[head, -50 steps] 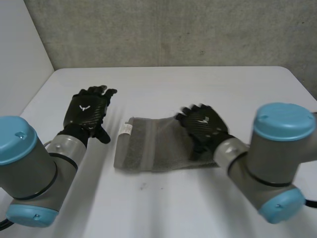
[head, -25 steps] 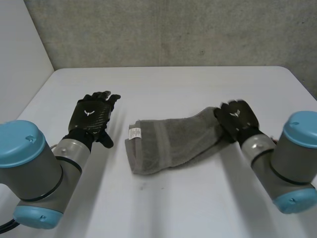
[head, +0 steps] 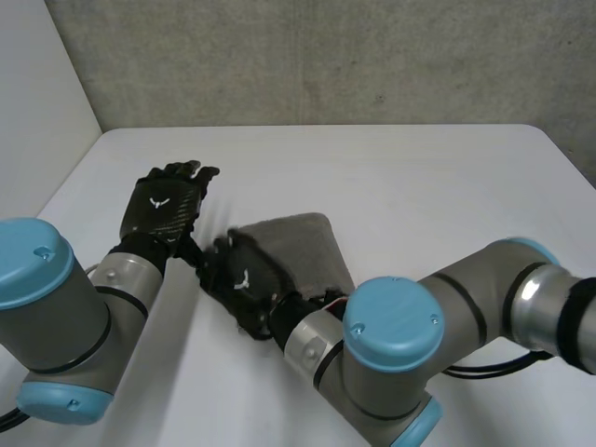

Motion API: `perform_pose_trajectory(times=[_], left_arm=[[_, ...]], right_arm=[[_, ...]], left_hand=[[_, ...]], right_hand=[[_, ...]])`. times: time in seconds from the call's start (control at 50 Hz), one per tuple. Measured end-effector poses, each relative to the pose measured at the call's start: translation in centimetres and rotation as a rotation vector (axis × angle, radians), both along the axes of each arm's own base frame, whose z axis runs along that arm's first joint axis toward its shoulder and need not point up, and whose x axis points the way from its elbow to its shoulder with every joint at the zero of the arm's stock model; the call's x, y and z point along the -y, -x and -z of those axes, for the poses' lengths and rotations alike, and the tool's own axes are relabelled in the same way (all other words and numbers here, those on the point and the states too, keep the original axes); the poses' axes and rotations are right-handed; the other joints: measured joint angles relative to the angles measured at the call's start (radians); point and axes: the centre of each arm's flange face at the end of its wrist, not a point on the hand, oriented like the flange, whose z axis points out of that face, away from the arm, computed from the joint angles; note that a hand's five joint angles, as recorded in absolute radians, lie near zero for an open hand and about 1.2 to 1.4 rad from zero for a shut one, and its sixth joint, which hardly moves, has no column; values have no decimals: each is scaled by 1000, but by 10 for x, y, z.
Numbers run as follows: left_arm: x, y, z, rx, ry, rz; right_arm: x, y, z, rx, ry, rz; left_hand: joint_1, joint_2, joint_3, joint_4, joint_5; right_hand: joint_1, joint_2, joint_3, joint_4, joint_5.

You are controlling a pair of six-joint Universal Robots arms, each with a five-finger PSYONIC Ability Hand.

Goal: Fold the laundry

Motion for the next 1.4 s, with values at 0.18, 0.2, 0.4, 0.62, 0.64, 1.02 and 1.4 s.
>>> perform_pose_trajectory(times=[0.18,0.2,0.4,0.62,0.64,1.02,1.4], left_arm=[[-1,2,-8,-35,-12,7],[-1,3,-9,-43,-14,8],[-9,25,-29,-232,-146,98],[-7,49,20,-210,-345,168],[-6,50,24,-204,-353,166],[7,29,39,7,-289,32],[-24,6,-166,-111,-47,38]], right_arm=[[34,37,-62,267,-301,222],[37,40,-64,279,-329,238],[80,83,-66,363,-637,427],[106,78,-31,307,-681,468],[109,76,-23,292,-684,469],[137,85,-18,221,-551,507],[147,165,-190,497,-259,703]], left_hand=[[-2,0,-1,-2,-4],[-2,0,-1,-2,-4],[-2,0,-1,-1,-4],[-2,0,-1,-1,-4],[-2,0,-1,-1,-4],[-2,0,-1,-1,-4],[-2,-1,-1,-1,-4]], right_hand=[[-80,-120,-125,-113,-125],[-80,-120,-125,-113,-125],[-80,-120,-125,-113,-126],[-80,-120,-125,-113,-126],[-80,-120,-125,-113,-126],[-80,-120,-125,-113,-128],[-80,-120,-125,-113,-128]])
